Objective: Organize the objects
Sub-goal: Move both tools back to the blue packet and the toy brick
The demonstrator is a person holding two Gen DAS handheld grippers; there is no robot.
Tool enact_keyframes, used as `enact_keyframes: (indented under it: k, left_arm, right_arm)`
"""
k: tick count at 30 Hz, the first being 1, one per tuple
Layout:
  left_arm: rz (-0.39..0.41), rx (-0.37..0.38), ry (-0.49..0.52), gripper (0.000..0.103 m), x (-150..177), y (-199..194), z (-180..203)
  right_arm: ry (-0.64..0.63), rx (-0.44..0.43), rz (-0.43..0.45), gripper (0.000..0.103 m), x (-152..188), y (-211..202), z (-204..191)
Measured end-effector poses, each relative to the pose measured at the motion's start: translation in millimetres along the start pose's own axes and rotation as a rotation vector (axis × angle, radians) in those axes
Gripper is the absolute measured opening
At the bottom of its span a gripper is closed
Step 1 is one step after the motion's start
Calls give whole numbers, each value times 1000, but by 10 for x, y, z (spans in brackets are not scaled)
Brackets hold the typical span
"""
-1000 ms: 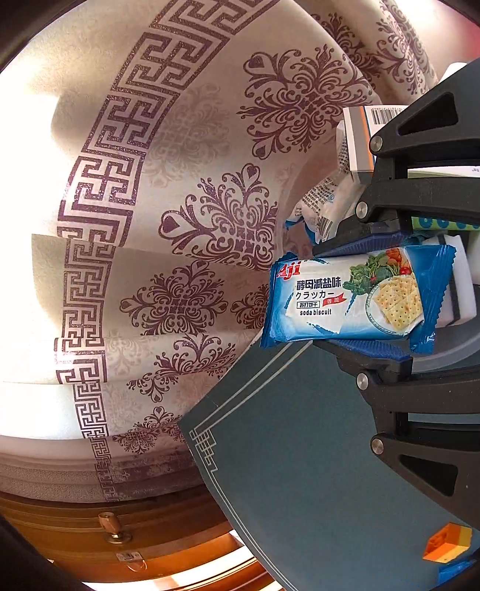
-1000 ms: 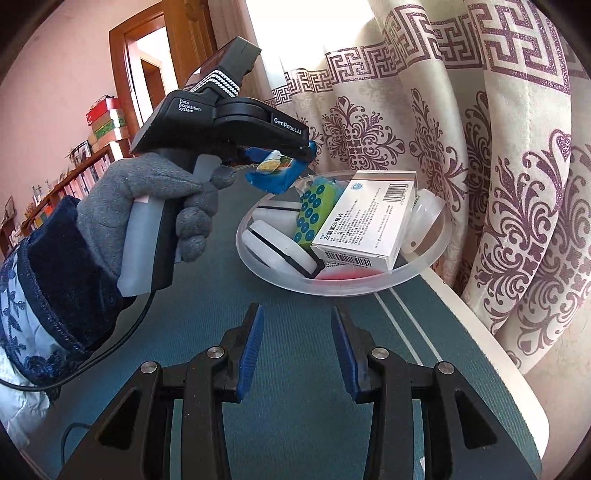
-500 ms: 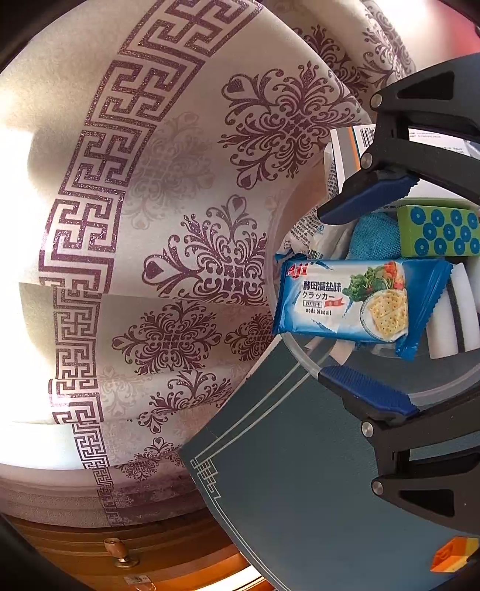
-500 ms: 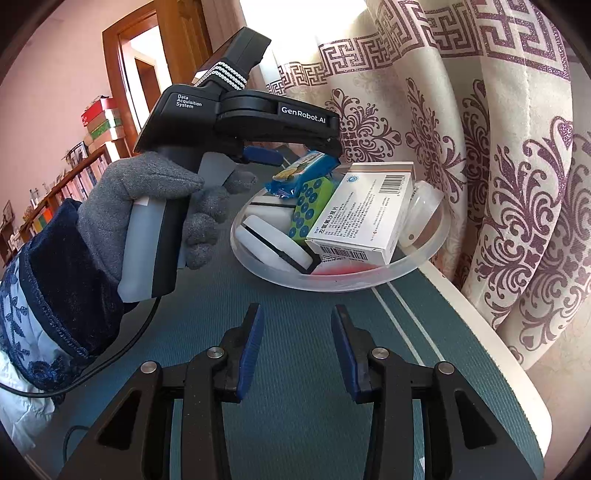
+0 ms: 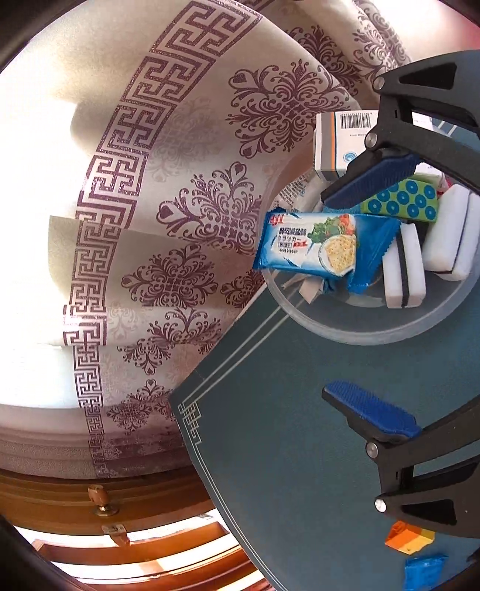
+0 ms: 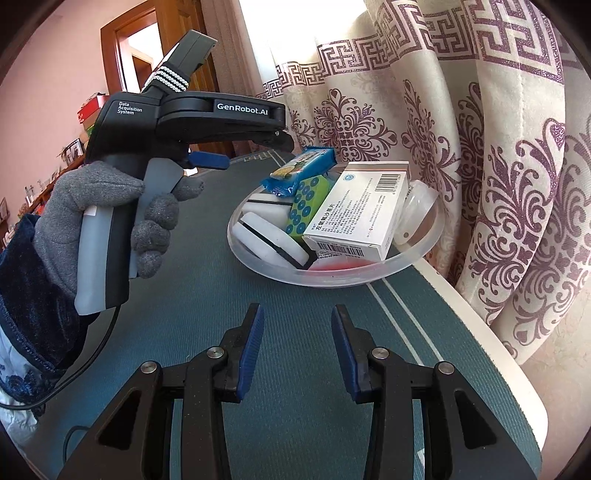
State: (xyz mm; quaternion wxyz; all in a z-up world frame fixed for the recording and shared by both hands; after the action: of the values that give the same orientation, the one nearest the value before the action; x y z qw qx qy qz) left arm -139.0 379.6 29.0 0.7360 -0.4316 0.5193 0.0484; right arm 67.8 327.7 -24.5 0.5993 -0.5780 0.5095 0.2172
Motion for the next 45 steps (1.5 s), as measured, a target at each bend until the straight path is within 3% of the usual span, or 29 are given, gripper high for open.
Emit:
enact_keyframes:
  k: [14, 18, 22, 37, 45]
  left_arm:
    - [-2, -135, -94, 100, 403, -442, -674]
    - [5, -188, -116, 102, 483, -541, -896]
    - [-10, -249, -121, 103, 591, -594, -1091]
    - [12, -361, -157, 103, 787, -848, -1740]
    - [8, -428, -257, 103, 957, -988, -2302]
  right_arm:
    - [-37, -72, -70, 44, 102, 22, -305]
    - [-37, -116, -95, 58, 100, 17, -445]
    - [-30, -152, -120, 58, 98, 48, -552]
    - [-54, -161, -167, 58, 142, 125, -827]
    - [-83, -169, -182, 58, 164, 179, -986]
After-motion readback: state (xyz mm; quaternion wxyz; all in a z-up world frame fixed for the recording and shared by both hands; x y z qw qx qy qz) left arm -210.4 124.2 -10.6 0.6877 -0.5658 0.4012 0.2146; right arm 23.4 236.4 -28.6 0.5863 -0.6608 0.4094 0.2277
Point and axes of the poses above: each gripper's, at about its wrist camera, not at the fingertips, and y roughly the way its jaws point, z to its right, x to its underside, the point moved 9 cm from there along y, roughly the way its jaws point, and after that the axes turned 8 degrees about z, right-handed, at the moved point
